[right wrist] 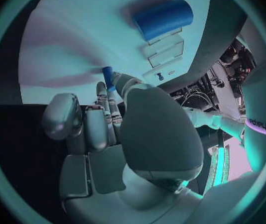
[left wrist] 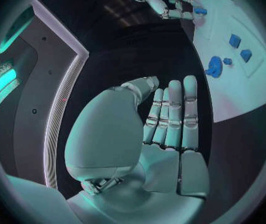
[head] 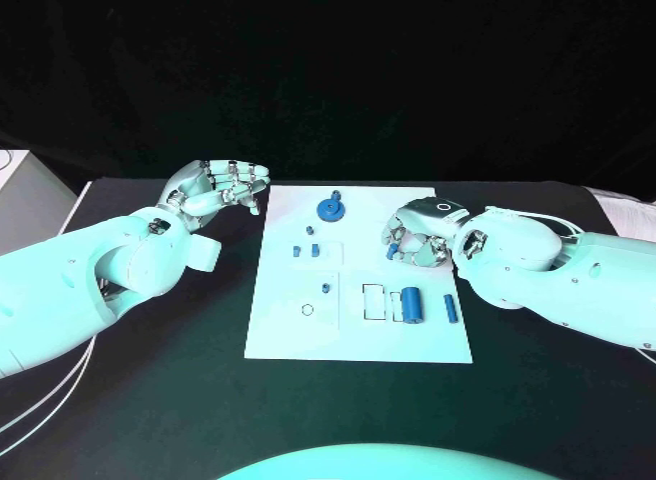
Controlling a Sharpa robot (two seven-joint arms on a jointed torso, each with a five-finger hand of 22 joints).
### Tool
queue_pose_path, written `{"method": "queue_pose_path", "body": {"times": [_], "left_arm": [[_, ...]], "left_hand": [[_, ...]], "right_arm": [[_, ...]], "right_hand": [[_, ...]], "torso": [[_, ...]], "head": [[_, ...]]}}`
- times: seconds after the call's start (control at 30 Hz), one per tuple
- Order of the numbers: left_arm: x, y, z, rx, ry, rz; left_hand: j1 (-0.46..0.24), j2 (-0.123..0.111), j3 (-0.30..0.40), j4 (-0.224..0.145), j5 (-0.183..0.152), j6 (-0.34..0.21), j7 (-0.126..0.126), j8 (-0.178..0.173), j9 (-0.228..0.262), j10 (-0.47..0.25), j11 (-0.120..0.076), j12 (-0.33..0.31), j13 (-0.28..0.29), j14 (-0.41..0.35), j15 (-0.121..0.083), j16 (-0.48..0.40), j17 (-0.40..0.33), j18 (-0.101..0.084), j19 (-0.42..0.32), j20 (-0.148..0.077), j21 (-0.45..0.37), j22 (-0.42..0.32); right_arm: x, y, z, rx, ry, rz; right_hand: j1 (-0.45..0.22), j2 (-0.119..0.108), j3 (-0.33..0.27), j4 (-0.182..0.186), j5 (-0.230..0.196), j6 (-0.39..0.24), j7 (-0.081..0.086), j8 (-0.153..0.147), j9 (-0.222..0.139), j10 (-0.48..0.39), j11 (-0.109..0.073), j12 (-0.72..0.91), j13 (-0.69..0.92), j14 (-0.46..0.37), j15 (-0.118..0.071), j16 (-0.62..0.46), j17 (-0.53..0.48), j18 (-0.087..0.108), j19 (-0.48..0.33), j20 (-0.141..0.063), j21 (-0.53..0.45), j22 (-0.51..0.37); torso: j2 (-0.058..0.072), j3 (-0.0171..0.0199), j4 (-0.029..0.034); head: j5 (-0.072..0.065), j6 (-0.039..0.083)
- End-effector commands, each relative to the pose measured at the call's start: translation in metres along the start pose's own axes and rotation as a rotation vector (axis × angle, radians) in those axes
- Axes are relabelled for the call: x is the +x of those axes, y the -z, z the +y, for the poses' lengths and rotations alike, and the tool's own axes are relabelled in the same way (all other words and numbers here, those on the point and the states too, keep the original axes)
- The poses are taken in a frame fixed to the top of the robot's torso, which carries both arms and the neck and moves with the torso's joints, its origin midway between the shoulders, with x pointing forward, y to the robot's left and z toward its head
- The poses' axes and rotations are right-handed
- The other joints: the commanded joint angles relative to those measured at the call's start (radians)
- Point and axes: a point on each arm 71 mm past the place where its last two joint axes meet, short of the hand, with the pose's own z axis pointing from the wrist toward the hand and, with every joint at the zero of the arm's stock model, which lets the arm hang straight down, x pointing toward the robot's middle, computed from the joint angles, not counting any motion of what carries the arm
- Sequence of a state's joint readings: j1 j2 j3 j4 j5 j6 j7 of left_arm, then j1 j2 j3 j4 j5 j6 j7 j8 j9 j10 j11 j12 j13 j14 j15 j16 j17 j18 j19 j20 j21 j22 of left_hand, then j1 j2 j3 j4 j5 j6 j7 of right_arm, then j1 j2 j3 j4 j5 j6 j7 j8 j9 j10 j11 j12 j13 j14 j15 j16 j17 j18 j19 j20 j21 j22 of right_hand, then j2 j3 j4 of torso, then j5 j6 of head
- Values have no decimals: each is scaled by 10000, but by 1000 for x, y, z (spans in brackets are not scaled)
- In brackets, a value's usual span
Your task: Assemble the parts on the task board
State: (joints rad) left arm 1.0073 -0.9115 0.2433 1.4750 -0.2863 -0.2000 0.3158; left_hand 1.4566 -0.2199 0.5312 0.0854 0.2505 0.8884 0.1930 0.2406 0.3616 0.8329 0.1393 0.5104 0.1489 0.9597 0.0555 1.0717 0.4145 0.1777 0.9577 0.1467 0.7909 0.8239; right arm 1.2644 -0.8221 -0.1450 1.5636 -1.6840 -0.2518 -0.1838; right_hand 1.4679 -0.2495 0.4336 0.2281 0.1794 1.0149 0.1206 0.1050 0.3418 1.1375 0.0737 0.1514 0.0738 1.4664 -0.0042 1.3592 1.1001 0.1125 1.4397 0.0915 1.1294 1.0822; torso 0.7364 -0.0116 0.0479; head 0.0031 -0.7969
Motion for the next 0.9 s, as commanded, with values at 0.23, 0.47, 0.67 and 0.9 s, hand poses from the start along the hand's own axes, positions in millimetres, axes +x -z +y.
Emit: {"method": "queue_pose_path", "body": {"times": [0.23, 0.47, 0.67, 0.9], "left_arm": [[1, 0, -1, 132, 87, 40], [1, 0, -1, 103, 82, 26], [0, 0, -1, 88, 80, 21], [0, 0, -1, 78, 78, 20]], "left_hand": [[111, -4, -59, -13, 68, 69, 6, 63, -10, 28, -2, 1, -17, -20, 47, -27, -17, 74, 36, 3, -27, -11], [110, -1, -61, -11, 68, 72, 5, 67, -12, 25, -2, 1, -20, -18, 47, -27, -18, 74, 38, 3, -27, -12], [119, 9, -56, -13, 71, 75, 3, 71, -14, 22, -3, 0, -24, -16, 45, -27, -20, 75, 42, 1, -25, -12], [127, 13, -53, -17, 72, 76, 2, 73, -15, 21, -4, 0, -26, -16, 43, -28, -21, 76, 43, -1, -24, -11]], "right_arm": [[4, -1, 3, -168, 178, 290], [4, -1, 4, -225, 120, 198], [3, -1, 6, -227, -102, 44], [2, 0, 4, 39, -573, -140]], "right_hand": [[-29, -61, 496, 1, 17, 347, 50, 220, 107, 426, -67, -110, 43, 257, -137, 101, 81, -153, 71, -109, 162, 164], [-78, 83, 832, -108, 31, 672, -5, 439, 251, 747, -130, -171, 102, 260, -184, 152, 124, -167, 88, -157, 245, 284], [-141, 192, 948, -201, 41, 875, -66, 607, 372, 975, -194, -200, 160, 268, -234, 188, 168, -178, 104, -201, 310, 373], [-194, 479, 1115, -495, 357, 1035, -135, 883, 652, 1300, -278, -319, 264, 271, -313, 216, 181, -192, 115, -282, 369, 475]], "torso": [[-3, 5, -3], [-4, 1, -8], [-4, 4, -5], [-9, -3, -4]], "head": [[20, -37], [15, -60], [10, -80], [2, -88]]}}
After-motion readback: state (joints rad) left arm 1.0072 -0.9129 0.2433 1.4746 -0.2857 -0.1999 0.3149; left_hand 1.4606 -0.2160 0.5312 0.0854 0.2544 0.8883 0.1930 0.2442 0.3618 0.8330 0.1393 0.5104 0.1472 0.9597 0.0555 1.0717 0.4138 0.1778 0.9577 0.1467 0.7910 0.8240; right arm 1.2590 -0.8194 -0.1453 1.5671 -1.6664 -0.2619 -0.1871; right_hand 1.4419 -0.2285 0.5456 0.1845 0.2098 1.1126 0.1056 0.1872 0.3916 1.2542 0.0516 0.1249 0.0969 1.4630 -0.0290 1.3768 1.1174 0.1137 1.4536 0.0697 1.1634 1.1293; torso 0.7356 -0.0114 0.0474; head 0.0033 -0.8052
